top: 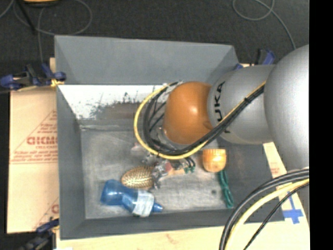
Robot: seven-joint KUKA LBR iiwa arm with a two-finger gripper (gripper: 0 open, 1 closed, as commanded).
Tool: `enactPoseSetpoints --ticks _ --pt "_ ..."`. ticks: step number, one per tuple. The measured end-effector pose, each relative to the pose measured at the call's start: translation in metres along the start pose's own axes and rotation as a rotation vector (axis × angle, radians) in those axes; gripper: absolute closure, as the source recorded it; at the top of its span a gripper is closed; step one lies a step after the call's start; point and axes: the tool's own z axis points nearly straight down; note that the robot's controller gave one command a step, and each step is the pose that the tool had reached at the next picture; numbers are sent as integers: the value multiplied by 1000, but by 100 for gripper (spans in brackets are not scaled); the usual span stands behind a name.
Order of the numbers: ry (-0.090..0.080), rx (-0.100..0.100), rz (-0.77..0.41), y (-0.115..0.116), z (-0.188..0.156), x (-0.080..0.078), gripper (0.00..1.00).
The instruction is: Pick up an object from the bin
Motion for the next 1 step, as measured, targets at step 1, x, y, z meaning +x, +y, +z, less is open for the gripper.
enactPoseSetpoints --ticks 1 --pt "-2 6 -43 4 -152 -17 100"
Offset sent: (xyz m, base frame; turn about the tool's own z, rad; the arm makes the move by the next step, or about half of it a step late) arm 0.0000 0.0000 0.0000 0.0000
